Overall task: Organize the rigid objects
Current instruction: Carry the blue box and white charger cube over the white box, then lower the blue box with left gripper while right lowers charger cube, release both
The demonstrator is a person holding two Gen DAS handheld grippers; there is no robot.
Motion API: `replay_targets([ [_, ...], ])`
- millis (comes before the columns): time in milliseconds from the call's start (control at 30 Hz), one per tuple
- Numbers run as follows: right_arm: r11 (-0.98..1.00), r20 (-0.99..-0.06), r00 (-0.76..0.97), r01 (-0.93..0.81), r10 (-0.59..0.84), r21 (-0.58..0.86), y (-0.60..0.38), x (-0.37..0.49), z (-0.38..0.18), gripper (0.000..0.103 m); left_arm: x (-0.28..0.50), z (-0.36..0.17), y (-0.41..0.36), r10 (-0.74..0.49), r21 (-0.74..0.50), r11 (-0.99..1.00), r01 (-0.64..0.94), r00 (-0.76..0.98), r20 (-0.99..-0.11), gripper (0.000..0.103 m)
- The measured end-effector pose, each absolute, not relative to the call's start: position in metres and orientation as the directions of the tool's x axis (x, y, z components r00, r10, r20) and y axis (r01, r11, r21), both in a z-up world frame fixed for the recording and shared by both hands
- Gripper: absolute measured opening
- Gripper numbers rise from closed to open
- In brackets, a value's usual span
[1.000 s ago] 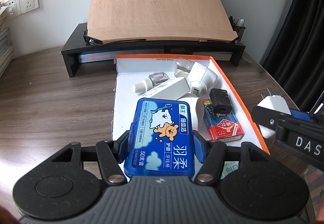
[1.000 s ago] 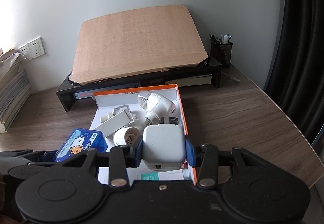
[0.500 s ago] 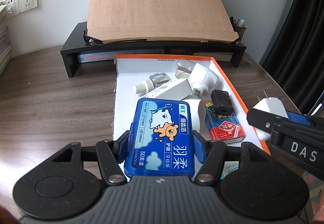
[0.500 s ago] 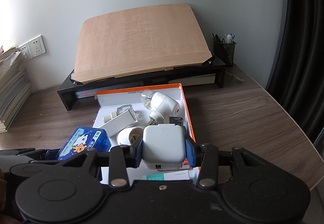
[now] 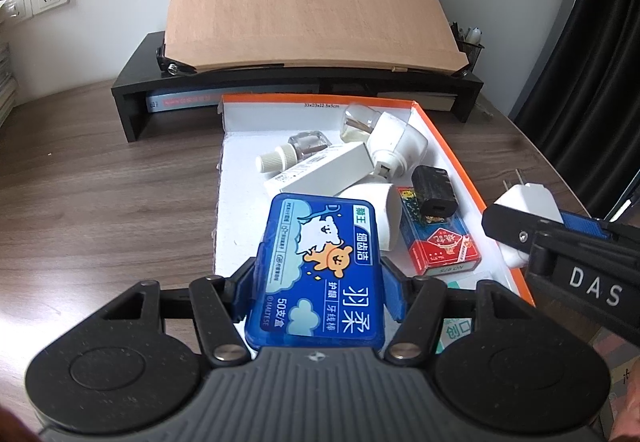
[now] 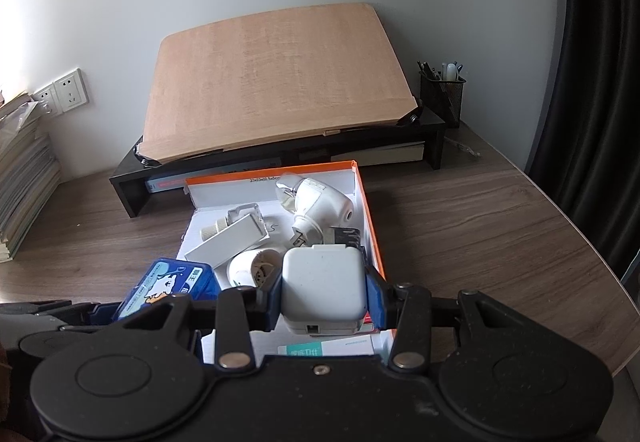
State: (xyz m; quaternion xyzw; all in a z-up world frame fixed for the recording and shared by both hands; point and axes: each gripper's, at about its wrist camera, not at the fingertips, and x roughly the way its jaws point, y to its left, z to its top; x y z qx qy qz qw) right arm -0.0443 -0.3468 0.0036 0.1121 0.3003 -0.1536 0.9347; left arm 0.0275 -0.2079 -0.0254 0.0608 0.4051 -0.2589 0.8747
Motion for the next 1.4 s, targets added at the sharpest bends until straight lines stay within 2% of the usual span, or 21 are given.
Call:
replay_targets([
  [1200,0.921,-0.598,0.766,0.372,-0.233,0.118,-0.355,-0.04,0.001,0.051,0.026,-0.026,-0.22,-0.451,-0.13,0.819,0.558,0.487,-0.748,0.062],
  [1300,0.92,-0.601,0.765,0.372,-0.232,0.119,-0.356,-0.039,0.0,0.051,0.026,-0.027,-0.219,-0.497,-0.183,0.799,0.573,0.456,-0.739,0.065],
  [1400,0.92,-0.603,0.764,0.373,-0.231,0.12,-0.357,-0.039,0.0,0.051,0.025,-0.025,-0.218,-0.493,-0.173,0.803,0.57,0.474,-0.729,0.068],
])
